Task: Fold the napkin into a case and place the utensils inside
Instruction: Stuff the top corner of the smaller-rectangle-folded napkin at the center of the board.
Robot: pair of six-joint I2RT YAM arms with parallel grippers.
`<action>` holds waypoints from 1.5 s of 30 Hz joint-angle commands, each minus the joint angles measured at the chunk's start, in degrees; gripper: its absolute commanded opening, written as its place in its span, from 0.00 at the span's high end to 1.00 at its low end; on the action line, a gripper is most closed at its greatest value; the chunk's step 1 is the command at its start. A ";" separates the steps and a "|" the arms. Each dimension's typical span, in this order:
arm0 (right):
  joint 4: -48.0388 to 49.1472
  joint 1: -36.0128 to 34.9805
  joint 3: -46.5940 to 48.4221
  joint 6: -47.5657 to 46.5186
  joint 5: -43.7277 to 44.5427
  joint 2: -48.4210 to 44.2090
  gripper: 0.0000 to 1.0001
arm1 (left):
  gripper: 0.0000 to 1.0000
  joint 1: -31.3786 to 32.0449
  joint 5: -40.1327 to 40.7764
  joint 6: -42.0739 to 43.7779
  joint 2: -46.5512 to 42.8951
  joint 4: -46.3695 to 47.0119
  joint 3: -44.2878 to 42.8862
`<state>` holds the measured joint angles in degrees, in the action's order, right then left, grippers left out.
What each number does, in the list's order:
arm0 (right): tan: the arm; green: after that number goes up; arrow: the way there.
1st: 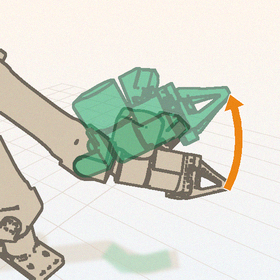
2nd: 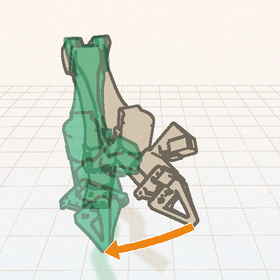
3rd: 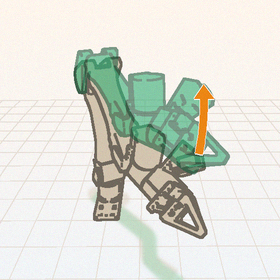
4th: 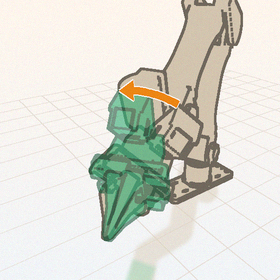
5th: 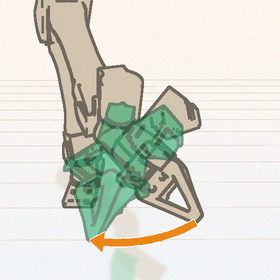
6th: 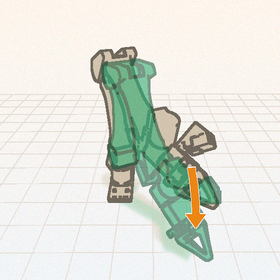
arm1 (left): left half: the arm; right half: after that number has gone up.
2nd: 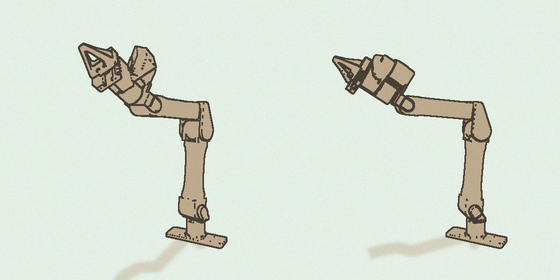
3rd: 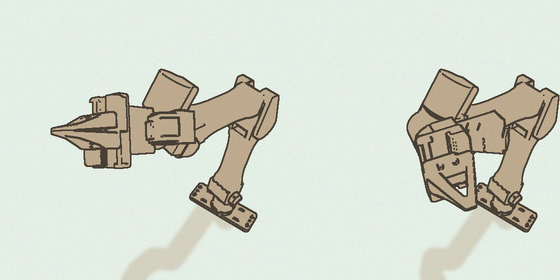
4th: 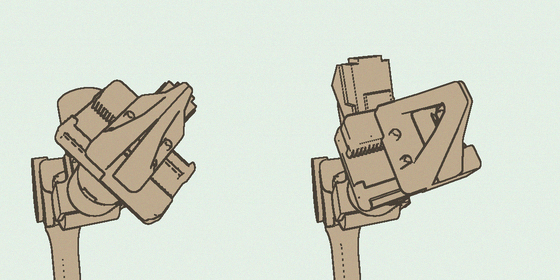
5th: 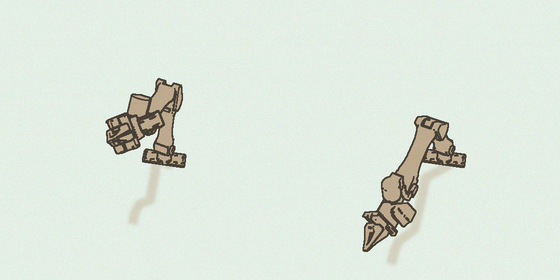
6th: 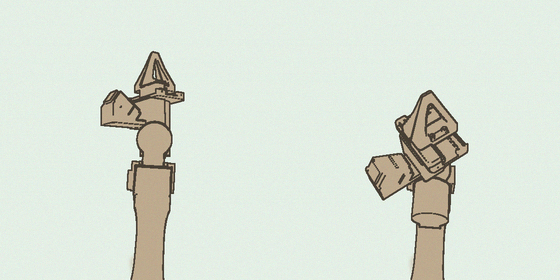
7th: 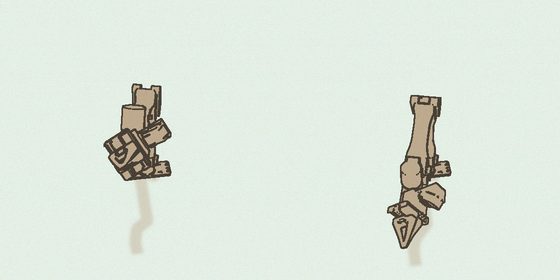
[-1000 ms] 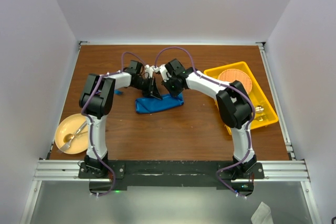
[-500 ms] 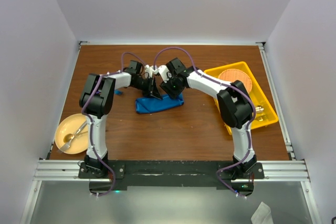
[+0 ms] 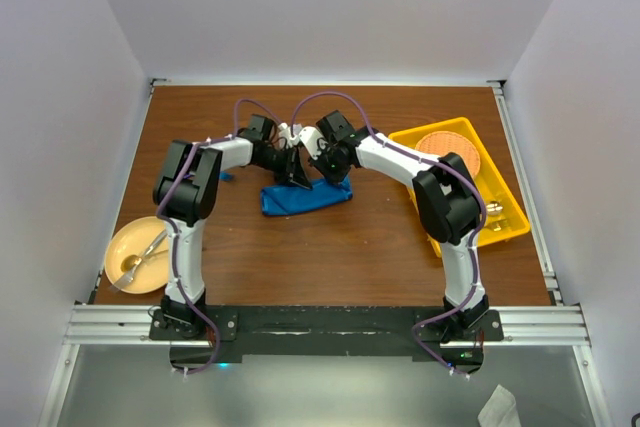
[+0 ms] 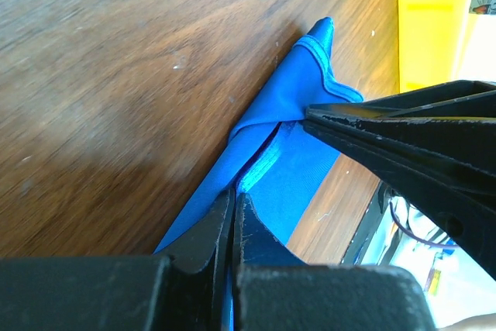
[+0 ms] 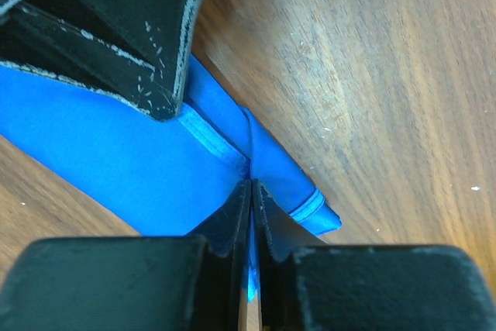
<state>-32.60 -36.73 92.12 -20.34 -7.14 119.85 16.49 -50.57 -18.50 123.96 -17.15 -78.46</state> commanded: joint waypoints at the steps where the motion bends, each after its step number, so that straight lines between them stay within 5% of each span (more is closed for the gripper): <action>1: 0.96 -0.10 0.08 -1.02 -2.71 -0.41 0.99 | 1.00 1.17 -1.90 -1.01 -2.67 2.99 -3.28; 20: 0.08 -0.01 2.63 0.38 -1.56 -2.17 0.99 | 1.00 0.39 4.77 0.92 4.79 0.45 -4.16; 22: -0.18 0.17 3.07 0.82 -1.83 -2.60 0.93 | 1.00 0.21 5.12 1.01 5.24 0.01 -3.99; 27: -0.89 0.43 5.18 3.02 -2.00 -3.39 0.60 | 1.00 0.12 5.48 1.28 5.85 -0.70 -3.99; 31: 0.25 0.43 4.65 2.94 -3.14 -3.75 0.53 | 1.00 0.03 5.30 1.45 6.12 -0.96 -3.90; 45: 7.37 0.26 0.08 -1.10 -4.73 0.12 0.57 | 1.00 -0.23 3.81 1.89 6.47 -1.13 -5.74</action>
<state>-28.91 -36.58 92.44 -19.49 -11.55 119.50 16.64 -52.05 -18.74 127.79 -17.32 -83.09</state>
